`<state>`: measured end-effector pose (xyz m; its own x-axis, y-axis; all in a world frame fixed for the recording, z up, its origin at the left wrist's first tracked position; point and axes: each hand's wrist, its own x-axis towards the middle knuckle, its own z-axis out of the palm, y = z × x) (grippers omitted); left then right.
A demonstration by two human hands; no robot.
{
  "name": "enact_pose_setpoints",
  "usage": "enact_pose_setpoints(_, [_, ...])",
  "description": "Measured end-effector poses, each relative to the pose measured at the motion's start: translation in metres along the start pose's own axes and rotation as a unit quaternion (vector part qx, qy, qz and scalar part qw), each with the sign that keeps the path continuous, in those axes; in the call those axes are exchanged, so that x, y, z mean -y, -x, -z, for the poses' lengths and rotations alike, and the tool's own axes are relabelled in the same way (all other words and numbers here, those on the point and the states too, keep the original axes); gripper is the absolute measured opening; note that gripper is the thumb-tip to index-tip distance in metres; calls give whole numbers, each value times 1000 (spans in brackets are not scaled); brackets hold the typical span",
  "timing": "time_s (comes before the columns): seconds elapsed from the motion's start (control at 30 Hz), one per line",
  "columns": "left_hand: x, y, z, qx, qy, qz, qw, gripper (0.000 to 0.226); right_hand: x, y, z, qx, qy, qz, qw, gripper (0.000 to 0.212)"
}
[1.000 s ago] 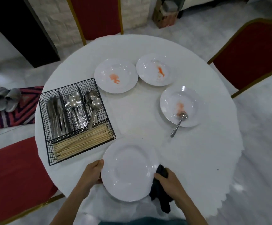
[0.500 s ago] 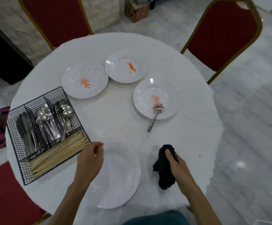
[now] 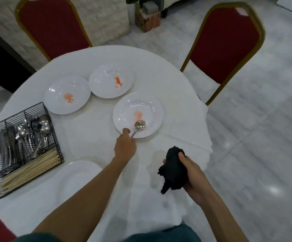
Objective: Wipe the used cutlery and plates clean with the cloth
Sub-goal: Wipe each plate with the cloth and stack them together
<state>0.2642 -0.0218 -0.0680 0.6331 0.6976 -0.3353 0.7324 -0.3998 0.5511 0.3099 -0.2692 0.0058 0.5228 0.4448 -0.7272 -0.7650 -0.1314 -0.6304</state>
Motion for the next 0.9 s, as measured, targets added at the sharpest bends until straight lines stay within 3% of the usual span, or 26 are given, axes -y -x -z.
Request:
enact_pose_setpoints(0.1, [-11,9,-6,-16,8,8,1000,15,15,8,27,11,-78,-15,997,44])
enact_pose_setpoints(0.23, [-36,43,7,-44,77,54,995,20,22,8,52,6,-188,-23,982,55])
enact_pose_setpoints(0.37, [-55,97,22,-6,186,64,981,16,21,3,42,25,-247,-39,968,64])
enact_pose_setpoints(0.47, [-73,137,17,48,226,55,971,15,16,-7,5,12,-249,-53,967,57])
enact_pose_setpoints(0.67, [-87,172,14,69,222,43,972,12,11,-12,-64,55,-121,-9,991,34])
enact_pose_setpoints(0.77, [-82,171,37,147,265,79,950,12,18,-16,-69,64,-65,45,995,24])
enact_pose_setpoints(0.9, [-68,171,66,226,315,120,914,14,26,-17,-75,71,121,134,981,21])
